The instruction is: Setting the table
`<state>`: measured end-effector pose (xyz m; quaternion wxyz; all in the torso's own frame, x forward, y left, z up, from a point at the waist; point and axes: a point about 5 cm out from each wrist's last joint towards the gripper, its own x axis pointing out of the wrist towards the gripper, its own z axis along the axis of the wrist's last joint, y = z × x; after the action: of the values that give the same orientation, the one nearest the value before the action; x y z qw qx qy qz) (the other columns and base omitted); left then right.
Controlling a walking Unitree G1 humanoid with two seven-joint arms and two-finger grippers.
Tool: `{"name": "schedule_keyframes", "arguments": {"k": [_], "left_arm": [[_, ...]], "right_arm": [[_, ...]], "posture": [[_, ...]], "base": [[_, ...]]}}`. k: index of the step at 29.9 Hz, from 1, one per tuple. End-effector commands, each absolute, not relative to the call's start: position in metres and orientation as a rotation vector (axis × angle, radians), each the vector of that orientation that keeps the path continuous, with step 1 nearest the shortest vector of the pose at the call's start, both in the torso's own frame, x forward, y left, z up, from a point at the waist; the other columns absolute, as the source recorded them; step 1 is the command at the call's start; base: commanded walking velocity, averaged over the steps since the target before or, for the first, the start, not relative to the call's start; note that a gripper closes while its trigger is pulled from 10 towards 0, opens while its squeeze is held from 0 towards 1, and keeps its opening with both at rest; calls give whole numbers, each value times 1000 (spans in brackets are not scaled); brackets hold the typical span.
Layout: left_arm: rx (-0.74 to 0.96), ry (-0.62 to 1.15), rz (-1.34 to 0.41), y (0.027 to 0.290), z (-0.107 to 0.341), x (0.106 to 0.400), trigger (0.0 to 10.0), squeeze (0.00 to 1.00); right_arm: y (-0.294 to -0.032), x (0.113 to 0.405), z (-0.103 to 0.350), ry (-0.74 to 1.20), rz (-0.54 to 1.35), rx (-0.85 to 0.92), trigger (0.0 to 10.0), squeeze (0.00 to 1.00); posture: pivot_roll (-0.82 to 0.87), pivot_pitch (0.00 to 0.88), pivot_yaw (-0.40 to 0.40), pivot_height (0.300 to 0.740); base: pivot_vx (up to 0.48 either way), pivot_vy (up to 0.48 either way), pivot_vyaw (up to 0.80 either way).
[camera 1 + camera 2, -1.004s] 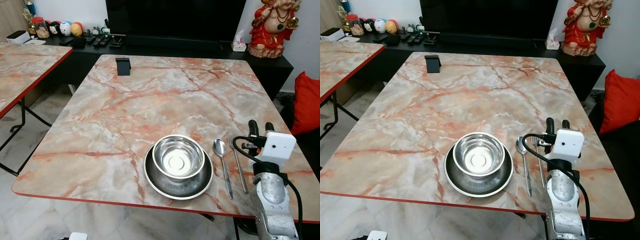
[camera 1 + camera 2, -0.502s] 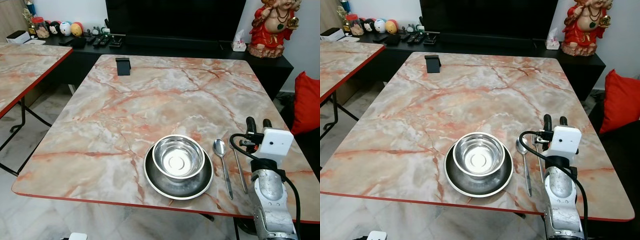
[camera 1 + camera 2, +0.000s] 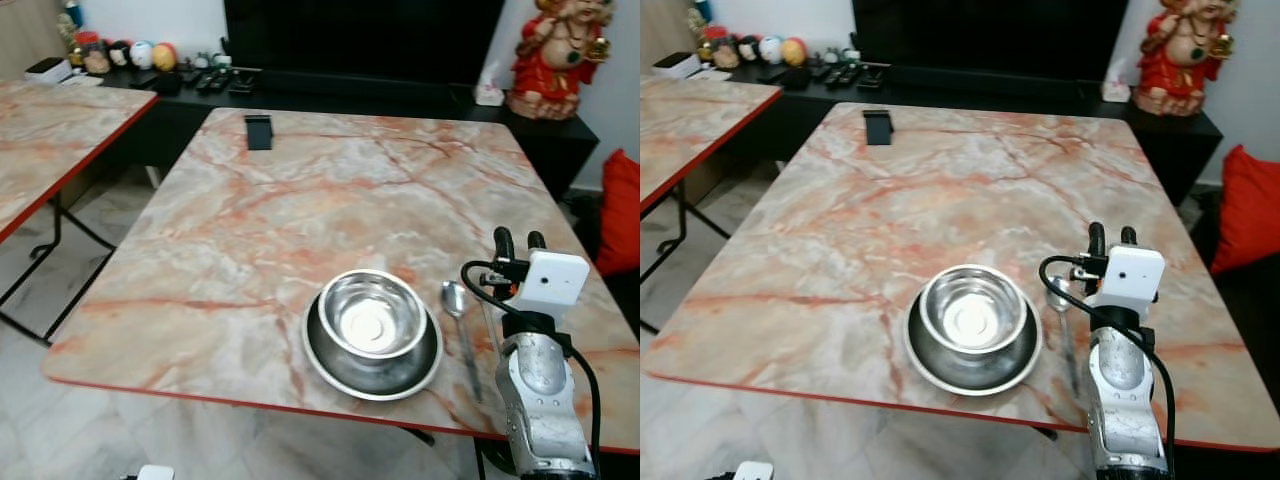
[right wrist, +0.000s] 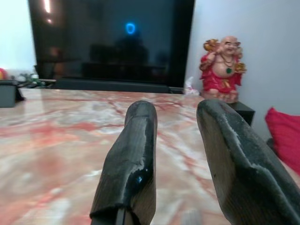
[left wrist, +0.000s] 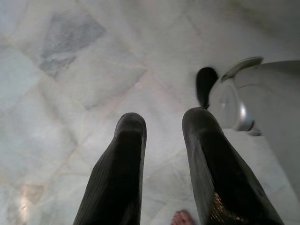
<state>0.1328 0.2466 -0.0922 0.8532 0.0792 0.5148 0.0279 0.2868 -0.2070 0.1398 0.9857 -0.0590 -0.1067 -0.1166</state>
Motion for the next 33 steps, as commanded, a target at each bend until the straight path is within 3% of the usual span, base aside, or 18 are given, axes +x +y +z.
{"name": "schedule_keyframes", "arguments": {"k": [1, 33], "left_arm": [[166, 1091, 69, 249, -93, 130, 10000, 0], [161, 1089, 67, 248, -93, 130, 10000, 0]], "right_arm": [[-209, 287, 139, -209, -242, -118, 10000, 0], [-208, 291, 144, -222, -235, -125, 10000, 0]], "posture": [[37, 0, -25, 715], [40, 0, -32, 715]], "base": [[0, 352, 0], [0, 402, 0]]}}
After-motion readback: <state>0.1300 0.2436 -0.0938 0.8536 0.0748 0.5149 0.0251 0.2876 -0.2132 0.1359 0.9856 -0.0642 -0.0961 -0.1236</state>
